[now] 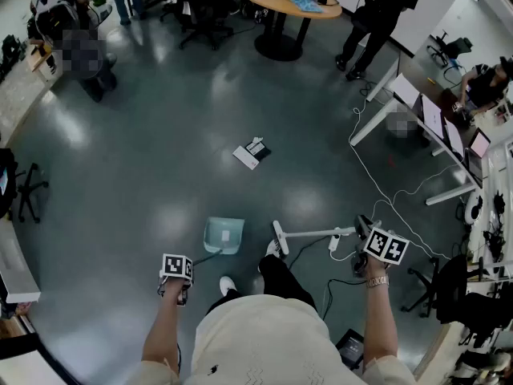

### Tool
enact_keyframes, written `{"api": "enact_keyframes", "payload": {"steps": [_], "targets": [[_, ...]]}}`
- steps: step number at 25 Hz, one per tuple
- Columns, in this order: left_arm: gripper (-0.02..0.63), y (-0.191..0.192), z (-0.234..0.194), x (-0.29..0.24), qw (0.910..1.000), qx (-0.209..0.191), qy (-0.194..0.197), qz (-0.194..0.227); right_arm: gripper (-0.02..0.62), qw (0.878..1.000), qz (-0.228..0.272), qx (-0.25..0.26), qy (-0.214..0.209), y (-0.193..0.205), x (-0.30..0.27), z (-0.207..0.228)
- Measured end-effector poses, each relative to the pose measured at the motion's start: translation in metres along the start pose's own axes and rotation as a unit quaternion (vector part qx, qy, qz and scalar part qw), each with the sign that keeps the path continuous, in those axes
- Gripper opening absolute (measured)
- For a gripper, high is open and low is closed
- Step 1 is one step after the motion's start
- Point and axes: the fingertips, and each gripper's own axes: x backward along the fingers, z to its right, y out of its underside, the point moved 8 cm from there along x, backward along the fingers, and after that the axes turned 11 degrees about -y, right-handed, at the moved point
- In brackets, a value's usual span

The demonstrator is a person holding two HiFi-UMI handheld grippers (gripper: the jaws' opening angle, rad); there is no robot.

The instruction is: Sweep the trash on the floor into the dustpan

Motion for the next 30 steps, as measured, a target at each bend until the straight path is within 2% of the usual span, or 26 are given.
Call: {"api": "enact_keyframes", "payload": {"steps": [5,8,10,14,17,20,25,26,27,28,30], "targets": [[0.091,-0.089,0.034,-0.007,0.9997,0.019,-0.007,0.01,0.064,0.999,-0.007,0.025,-0.022,-0.075,-0.069,0.052],[0.091,-0.138,0.045,0.002,0.9984,0.047,-0.028,0.016,0.064,0.999,-0.015,0.027,-0.034,-0.117,-0.106,0.085],[0.091,-0.17,0.052,0.008,0.9976,0.046,-0.049,0.021,0.064,0.999,-0.019,0.034,-0.034,-0.144,-0.126,0.101],[0.091,-0.231,0.059,0.014,0.9959,0.015,-0.083,0.03,0.064,0.999,-0.017,0.039,-0.022,-0.193,-0.161,0.12],[0.091,-0.273,0.047,0.01,0.9954,-0.007,-0.091,0.032,0.064,0.999,-0.025,0.036,-0.017,-0.215,-0.192,0.126],[0.091,-0.332,0.028,-0.004,0.9958,-0.031,-0.077,0.038,0.064,0.999,-0.024,0.037,-0.003,-0.25,-0.23,0.13],[0.091,-0.434,-0.019,-0.045,0.9934,-0.104,-0.035,0.034,0.064,0.998,-0.031,0.019,0.042,-0.301,-0.303,0.134],[0.091,-0.455,-0.027,-0.052,0.9897,-0.135,-0.031,0.036,0.064,0.998,-0.028,0.014,0.051,-0.309,-0.32,0.134],[0.091,-0.474,-0.035,-0.059,0.9824,-0.18,-0.031,0.041,0.064,0.998,-0.023,0.011,0.057,-0.316,-0.336,0.132],[0.091,-0.491,-0.04,-0.065,0.9702,-0.235,-0.034,0.047,0.064,0.998,-0.015,0.013,0.058,-0.324,-0.351,0.129],[0.091,-0.519,-0.042,-0.072,0.9379,-0.341,-0.04,0.05,0.064,0.998,-0.002,0.028,0.052,-0.339,-0.381,0.121]]}}
